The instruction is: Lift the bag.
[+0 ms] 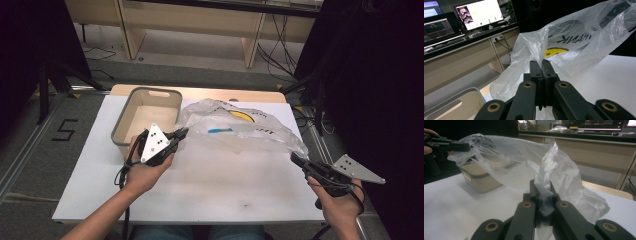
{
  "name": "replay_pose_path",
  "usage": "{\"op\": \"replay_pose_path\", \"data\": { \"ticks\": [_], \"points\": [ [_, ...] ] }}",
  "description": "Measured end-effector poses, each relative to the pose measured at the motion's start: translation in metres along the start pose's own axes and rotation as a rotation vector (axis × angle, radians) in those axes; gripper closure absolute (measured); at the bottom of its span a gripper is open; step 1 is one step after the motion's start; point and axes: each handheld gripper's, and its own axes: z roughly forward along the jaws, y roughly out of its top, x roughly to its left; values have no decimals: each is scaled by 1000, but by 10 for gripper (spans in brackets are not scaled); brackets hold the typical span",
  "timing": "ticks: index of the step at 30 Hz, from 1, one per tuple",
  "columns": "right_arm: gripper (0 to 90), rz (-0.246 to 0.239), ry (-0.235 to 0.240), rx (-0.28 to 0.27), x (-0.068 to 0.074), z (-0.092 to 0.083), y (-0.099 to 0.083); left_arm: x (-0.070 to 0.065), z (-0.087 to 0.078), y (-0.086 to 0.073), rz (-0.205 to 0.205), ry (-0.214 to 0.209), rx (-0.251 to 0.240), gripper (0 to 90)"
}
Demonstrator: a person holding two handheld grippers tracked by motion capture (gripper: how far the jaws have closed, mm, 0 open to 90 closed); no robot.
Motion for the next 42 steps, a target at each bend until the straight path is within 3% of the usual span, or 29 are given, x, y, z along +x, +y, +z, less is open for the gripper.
{"op": "replay_pose_path", "data": {
  "ticks": [17, 42],
  "points": [
    [900, -1, -9, -18, 0, -1, 4, 0, 1, 7, -2, 2, -22, 892],
    [900, -18, -19, -77, 0, -8, 24, 2, 0, 28, 0, 10, -84, 892]
  ]
}}
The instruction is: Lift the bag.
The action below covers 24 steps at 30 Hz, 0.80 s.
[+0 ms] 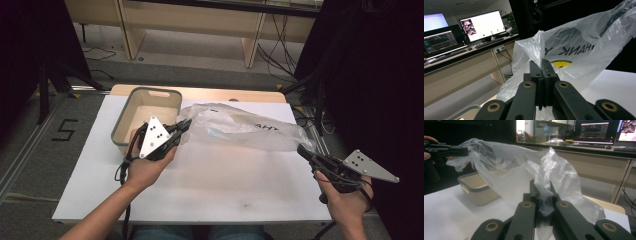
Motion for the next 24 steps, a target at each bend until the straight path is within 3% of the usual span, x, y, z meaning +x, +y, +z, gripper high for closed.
{"op": "replay_pose_path", "data": {
  "ticks": [24],
  "points": [
    [900, -5, -4, -39, -1, -1, 12, 4, -2, 10, -5, 16, -34, 892]
  ]
}}
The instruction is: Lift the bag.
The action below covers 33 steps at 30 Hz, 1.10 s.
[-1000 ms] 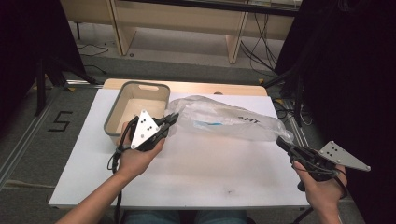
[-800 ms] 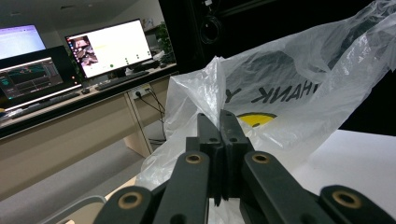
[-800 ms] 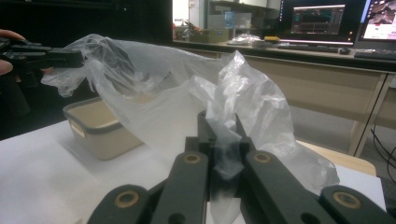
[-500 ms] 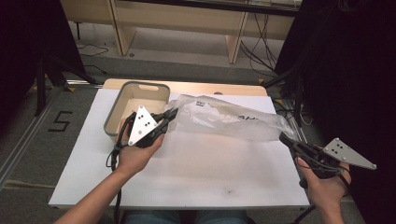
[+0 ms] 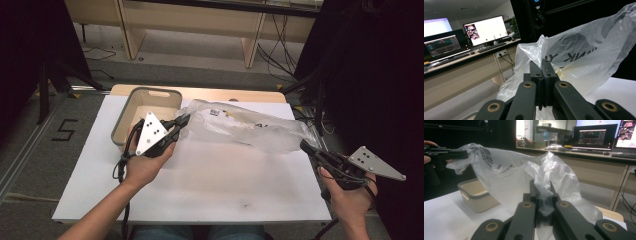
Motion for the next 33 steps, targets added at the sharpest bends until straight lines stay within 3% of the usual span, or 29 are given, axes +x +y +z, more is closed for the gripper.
{"op": "replay_pose_path", "data": {
  "ticks": [17, 33],
  "points": [
    [900, -5, 2, -17, 1, 1, 4, 1, 0, 3, -2, 6, -12, 892],
    [900, -5, 3, -25, 1, 1, 7, -1, -2, 16, -2, 8, -57, 892]
  ]
}}
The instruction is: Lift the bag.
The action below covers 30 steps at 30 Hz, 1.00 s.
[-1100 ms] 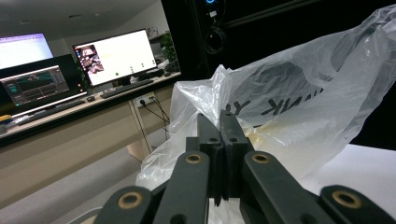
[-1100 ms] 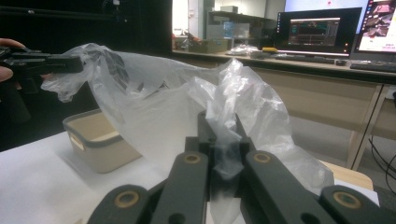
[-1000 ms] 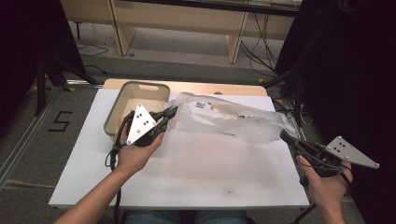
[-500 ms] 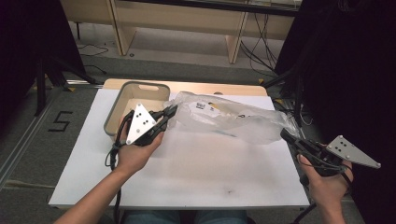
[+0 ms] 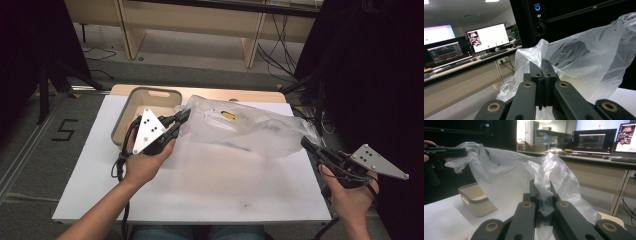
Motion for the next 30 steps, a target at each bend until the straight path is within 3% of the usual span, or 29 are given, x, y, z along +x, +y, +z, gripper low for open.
{"op": "replay_pose_path", "data": {
  "ticks": [16, 22, 30],
  "points": [
    [899, 0, -7, -9, -2, -1, 2, -5, 4, 16, 0, -18, -52, 892],
    [899, 5, -9, -7, -3, -1, 2, -5, 8, 21, -17, -16, -73, 892],
    [898, 12, -19, 3, -7, 0, -1, 3, 19, 17, -33, 19, -63, 892]
  ]
}}
